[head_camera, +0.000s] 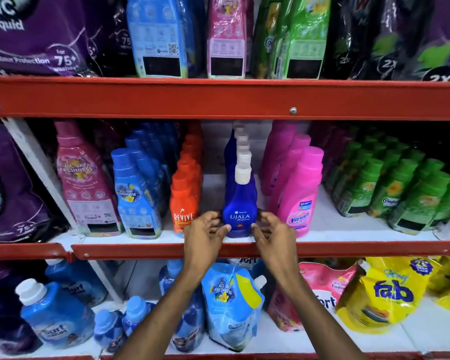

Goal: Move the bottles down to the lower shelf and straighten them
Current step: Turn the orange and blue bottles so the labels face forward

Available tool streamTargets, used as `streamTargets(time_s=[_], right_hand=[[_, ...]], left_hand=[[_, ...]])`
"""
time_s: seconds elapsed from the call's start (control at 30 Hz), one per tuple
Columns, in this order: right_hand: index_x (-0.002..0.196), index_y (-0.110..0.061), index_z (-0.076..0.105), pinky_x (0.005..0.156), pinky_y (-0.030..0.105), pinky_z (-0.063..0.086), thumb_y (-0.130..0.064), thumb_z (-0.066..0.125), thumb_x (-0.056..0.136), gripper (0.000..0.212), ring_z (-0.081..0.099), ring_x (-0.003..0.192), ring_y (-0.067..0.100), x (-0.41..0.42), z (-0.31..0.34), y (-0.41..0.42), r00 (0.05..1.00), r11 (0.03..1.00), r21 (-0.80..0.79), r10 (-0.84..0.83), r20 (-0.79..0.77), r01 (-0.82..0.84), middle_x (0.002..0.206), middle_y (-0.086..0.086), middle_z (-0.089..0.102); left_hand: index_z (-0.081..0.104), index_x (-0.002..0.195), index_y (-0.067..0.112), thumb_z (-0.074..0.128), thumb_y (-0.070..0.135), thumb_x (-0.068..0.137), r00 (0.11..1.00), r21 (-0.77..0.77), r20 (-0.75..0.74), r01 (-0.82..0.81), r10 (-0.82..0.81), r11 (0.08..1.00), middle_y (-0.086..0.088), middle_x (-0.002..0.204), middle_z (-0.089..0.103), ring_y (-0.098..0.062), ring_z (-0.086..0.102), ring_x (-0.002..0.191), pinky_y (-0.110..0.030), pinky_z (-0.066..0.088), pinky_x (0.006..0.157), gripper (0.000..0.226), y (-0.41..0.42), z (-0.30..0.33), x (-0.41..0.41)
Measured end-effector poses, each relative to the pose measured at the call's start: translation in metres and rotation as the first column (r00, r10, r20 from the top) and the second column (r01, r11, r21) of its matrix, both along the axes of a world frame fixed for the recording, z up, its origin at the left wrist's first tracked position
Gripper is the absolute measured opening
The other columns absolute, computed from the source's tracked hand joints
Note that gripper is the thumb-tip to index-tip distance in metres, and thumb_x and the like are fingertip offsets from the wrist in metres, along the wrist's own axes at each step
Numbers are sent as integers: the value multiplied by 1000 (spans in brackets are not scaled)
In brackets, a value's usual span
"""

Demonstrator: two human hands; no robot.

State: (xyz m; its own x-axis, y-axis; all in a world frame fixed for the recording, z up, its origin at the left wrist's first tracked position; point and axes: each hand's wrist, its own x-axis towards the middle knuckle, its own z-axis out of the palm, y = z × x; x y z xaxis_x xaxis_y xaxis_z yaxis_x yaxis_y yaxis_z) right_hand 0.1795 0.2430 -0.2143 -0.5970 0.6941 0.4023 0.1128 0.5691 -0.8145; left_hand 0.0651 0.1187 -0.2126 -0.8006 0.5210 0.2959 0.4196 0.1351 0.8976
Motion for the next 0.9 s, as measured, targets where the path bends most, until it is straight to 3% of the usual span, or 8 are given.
streamTargets(time_s=[0.1,0.17,0.3,0.4,0.57,0.63,0.8,0.9], right_hand=[[122,-15,68,80,23,61,-7,66,89,34,73,81,4,0,-3,2,1000,1000,-20,-4,-22,3,97,-3,79],[122,-15,68,80,27,62,-8,67,90,33,73,82,4,1,-4,2,999,1000,-27,-16,-33,15,96,-3,79],[122,-14,68,73,13,58,-7,67,90,33,72,79,1,1,-7,3,998,998,-62,-20,-53,17,94,-3,78],[123,-12,68,72,12,57,-6,67,90,34,73,79,4,0,-9,5,998,998,-69,-15,-64,10,95,-2,79],[122,-13,69,77,20,61,-7,68,90,33,73,81,2,3,-8,4,996,997,-83,-6,-86,-1,96,-5,78],[117,-14,72,77,15,59,-6,69,89,30,72,80,-3,9,-5,1,992,997,-69,-34,-125,25,94,-8,77],[84,-14,76,65,7,50,1,70,78,17,69,69,5,46,-1,7,946,970,98,-190,-262,222,76,-4,74],[79,-12,69,66,2,43,-1,64,76,12,66,69,8,65,1,22,902,944,79,-277,-331,319,77,2,70]], left_hand=[[68,116,6,76,7,86,1000,-4,4,1,-1,1000,-5,104,78,-8,75,92,-31,64,83,31,2,0,0],[68,118,6,76,6,87,1000,-5,6,5,-5,1000,-7,106,78,-10,75,92,-31,64,83,32,3,0,0],[66,121,3,74,4,88,999,1,37,27,-27,1000,-11,108,77,-14,76,93,-38,65,84,35,5,-1,-1],[67,121,4,74,5,88,999,-1,41,34,-34,999,-11,108,77,-14,76,93,-39,65,85,34,6,-2,-3],[67,119,3,75,4,87,998,25,33,50,-51,998,-3,102,77,-3,75,87,-19,62,77,32,4,-1,0],[68,115,5,76,2,85,999,70,45,20,-23,997,2,97,76,2,73,82,-14,60,75,31,2,1,3],[70,96,24,77,2,85,983,265,17,-178,180,948,3,94,74,-11,72,86,-28,61,79,26,0,-7,34],[72,90,25,77,3,84,992,275,-8,-120,127,954,5,88,75,-10,73,80,-29,60,78,23,19,-6,63]])
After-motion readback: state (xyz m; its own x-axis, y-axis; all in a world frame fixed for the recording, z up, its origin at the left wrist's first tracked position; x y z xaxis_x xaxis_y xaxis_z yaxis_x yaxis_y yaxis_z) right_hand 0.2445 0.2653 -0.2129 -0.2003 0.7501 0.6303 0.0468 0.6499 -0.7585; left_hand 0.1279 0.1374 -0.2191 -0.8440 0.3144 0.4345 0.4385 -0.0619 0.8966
